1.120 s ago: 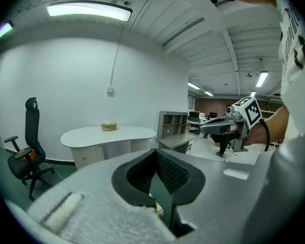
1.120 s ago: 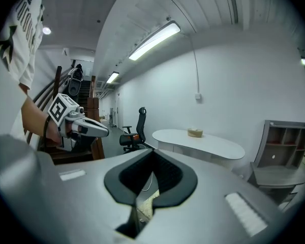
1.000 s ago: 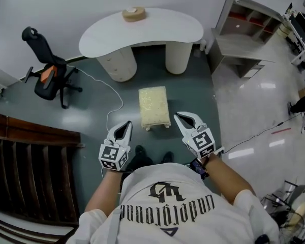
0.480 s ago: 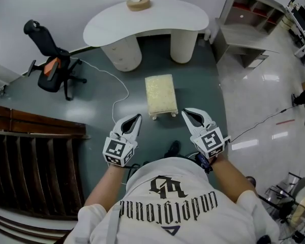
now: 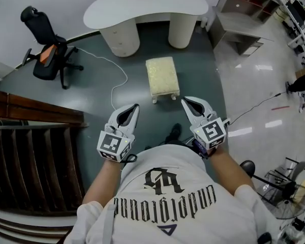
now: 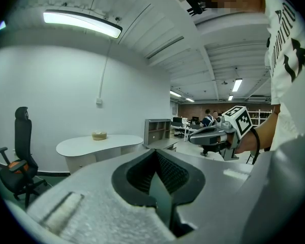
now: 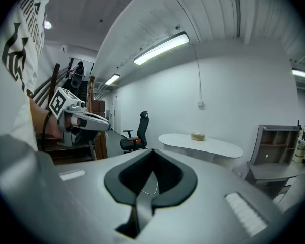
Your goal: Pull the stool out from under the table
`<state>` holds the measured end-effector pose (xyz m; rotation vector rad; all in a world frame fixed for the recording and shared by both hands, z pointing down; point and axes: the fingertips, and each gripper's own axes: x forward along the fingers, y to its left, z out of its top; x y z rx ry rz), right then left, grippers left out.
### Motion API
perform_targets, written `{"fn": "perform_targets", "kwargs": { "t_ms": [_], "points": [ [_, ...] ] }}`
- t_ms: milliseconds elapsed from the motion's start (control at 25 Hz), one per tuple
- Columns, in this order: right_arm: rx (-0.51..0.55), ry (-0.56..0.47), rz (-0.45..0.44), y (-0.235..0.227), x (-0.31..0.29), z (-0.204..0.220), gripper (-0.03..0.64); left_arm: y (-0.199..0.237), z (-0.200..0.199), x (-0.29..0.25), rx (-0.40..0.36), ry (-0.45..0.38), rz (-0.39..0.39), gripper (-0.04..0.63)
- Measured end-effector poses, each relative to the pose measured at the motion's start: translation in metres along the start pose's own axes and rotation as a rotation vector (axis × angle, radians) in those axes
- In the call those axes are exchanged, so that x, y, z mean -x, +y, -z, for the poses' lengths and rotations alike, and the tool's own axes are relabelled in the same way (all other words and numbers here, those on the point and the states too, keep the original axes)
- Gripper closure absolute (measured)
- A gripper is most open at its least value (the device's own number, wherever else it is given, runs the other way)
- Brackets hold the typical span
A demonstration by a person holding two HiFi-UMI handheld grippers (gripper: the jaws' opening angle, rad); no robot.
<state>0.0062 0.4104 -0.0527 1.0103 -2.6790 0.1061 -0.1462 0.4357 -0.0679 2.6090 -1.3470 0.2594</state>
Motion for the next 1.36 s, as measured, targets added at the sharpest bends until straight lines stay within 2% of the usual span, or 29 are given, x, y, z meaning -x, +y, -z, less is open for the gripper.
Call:
{"fn": "perform_targets", "kwargs": {
  "t_ms": [280, 560, 920, 1360],
  "points": [
    [0.001, -0.006, 0.040, 0.072, 0.010, -0.005, 0.615, 0.004, 0.005, 0.071, -0.010, -0.037, 0.039, 0.589],
    [0.007, -0.015, 0.069, 0.117, 0.027, -0.010, 0.615, 0.002, 0.010, 0.114, -0.001, -0.064, 0.057, 0.589],
    [0.021, -0.012, 0.087, 0.137, 0.025, -0.021, 0.615, 0.008, 0.006, 0.134, 0.004, -0.090, 0.076, 0.589],
    [0.035, -0.002, 0.068, 0.148, 0.014, -0.021, 0.615, 0.011, 0.008, 0.135, 0.007, -0.098, 0.105, 0.589]
  ]
}}
